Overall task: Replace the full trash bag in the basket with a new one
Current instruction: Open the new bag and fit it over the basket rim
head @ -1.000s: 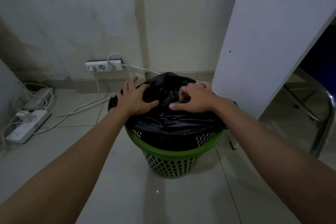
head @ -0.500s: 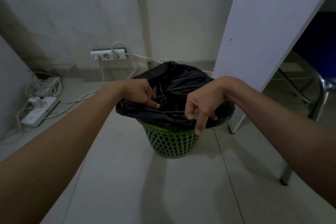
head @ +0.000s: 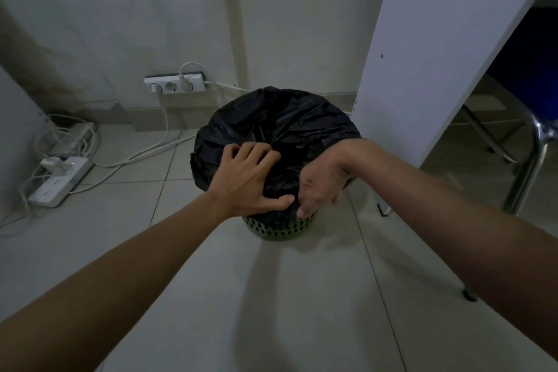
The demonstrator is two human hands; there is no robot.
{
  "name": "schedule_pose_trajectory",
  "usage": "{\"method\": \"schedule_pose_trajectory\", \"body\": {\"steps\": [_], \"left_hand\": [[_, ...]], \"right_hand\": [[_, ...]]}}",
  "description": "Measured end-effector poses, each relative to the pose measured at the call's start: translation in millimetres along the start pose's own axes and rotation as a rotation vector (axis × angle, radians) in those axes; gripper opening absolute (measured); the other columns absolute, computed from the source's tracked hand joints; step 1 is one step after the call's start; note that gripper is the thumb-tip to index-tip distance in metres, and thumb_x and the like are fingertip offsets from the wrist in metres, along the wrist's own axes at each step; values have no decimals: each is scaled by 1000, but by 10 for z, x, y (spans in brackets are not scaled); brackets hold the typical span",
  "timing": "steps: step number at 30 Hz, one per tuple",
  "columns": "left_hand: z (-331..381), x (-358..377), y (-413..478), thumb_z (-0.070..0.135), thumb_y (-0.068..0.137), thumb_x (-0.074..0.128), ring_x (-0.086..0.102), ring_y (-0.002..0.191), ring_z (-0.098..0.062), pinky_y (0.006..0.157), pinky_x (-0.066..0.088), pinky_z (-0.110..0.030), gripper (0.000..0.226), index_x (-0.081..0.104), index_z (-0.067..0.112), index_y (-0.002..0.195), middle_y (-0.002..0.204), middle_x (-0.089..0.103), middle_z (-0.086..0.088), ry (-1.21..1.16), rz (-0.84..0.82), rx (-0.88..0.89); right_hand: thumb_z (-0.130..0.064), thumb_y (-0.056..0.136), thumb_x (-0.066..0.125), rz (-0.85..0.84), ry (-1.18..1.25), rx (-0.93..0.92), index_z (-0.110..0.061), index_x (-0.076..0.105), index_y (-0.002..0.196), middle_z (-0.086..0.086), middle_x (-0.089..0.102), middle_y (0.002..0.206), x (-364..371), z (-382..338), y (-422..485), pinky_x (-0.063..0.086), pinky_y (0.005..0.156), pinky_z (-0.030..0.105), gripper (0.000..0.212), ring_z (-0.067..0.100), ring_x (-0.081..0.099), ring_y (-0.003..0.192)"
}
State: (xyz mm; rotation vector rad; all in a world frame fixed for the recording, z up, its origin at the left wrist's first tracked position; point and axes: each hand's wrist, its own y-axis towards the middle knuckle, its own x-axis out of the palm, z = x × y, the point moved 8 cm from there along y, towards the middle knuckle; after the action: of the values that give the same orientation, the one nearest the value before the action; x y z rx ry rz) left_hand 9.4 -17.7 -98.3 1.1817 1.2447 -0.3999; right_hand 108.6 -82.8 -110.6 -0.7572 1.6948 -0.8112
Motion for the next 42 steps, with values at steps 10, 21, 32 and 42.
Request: {"method": "schedule_pose_trajectory", "body": {"steps": [10, 21, 32, 42], "left_hand": [[-7, -2, -32, 78, 82, 51, 58, 120, -36, 96, 43, -49, 82, 56, 6, 120, 132, 59, -18, -30, 195, 24], [-315, 149, 29, 66, 95, 31, 62, 122, -23, 93, 43, -42, 66, 69, 15, 114, 118, 72, 0, -79, 59, -186], [-1036, 343, 64, 60, 93, 36, 26, 147, -26, 120, 18, -52, 52, 58, 30, 129, 153, 42, 0, -483, 40, -925], [-1055, 495, -285, 29, 88, 59, 59, 102, -33, 92, 52, -45, 34, 45, 12, 114, 118, 58, -13, -1269, 262, -1517]], "right_hand": [[-46, 98, 56, 298, 196, -105, -10, 71, 80, 6, 78, 78, -559, -42, -167, 58, 59, 29, 42, 21, 77, 71], [-62, 98, 29, 1230, 102, -179, -29, 65, 103, -9, 70, 94, -778, 397, 213, 35, 91, 38, 49, 16, 65, 93], [-48, 91, 51, 1077, 326, 239, -29, 43, 146, 2, 19, 165, -807, 903, 420, 21, 115, 62, 58, 27, 4, 154], [0, 87, 53, 1360, 1310, 65, -24, 52, 135, 4, 59, 119, -583, 1163, 229, 44, 85, 25, 54, 22, 55, 98]]}}
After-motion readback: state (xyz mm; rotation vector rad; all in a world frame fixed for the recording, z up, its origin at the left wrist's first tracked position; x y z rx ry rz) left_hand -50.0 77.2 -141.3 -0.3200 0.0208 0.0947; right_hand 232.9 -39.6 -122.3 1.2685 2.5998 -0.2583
